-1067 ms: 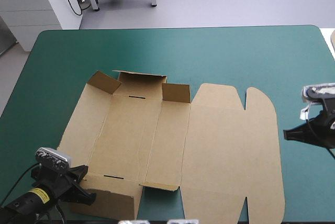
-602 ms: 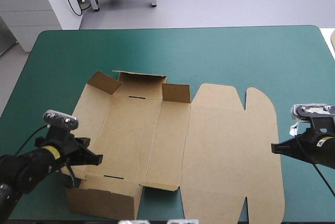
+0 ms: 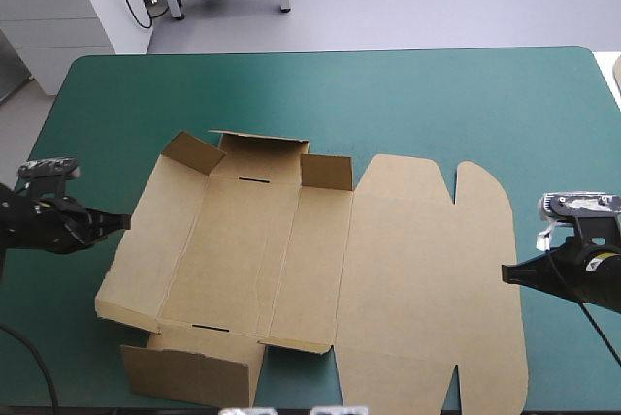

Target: Fold the box

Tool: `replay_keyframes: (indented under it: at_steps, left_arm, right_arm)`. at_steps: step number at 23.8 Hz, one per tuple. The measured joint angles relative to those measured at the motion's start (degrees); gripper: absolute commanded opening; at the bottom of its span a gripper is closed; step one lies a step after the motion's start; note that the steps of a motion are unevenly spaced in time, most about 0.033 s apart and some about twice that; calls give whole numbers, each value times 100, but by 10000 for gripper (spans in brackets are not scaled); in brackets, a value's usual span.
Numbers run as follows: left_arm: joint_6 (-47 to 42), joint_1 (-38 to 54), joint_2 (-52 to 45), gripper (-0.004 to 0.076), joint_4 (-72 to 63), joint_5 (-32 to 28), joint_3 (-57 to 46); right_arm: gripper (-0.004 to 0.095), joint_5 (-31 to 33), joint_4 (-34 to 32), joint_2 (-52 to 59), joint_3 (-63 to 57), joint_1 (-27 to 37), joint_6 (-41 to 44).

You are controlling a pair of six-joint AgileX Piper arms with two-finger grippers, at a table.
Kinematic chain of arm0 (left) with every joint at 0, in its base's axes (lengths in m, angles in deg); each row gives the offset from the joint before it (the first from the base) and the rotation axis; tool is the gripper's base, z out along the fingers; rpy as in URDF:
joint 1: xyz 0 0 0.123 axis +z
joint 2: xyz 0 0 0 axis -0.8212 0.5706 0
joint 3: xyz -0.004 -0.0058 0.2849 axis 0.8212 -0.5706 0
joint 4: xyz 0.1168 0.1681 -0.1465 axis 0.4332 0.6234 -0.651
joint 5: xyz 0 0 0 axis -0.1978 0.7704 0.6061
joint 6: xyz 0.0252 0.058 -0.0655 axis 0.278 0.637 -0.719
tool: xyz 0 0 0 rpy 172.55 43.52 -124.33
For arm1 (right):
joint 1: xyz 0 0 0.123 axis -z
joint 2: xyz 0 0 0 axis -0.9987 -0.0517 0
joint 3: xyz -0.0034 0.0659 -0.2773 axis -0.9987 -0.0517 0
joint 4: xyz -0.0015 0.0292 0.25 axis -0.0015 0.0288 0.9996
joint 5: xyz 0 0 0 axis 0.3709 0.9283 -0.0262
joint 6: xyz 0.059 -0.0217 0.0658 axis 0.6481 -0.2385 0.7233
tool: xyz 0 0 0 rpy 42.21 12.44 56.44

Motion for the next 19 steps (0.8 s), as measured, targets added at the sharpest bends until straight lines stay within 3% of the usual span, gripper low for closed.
replay_keyframes:
  at_steps: [4, 10, 14, 16, 19]
  left_arm:
    - [1334, 1589, 457, 0, -1243, 1004, 6]
    - [2212, 1754, 786, 42, -1550, 1192, 6]
    - [2239, 1754, 786, 216, -1571, 1205, 6]
    - [2239, 1760, 786, 359, -1665, 1206, 6]
    - [2245, 1760, 797, 503, -1871, 1206, 6]
  right_arm:
    - [-21, -18, 22, 0, 0, 0, 0]
    - [-21, -30, 48, 0, 0, 0, -156]
    - [-21, -30, 48, 0, 0, 0, -217]
    - [-21, -30, 48, 0, 0, 0, -222]
    - [-21, -30, 48, 0, 0, 0, -234]
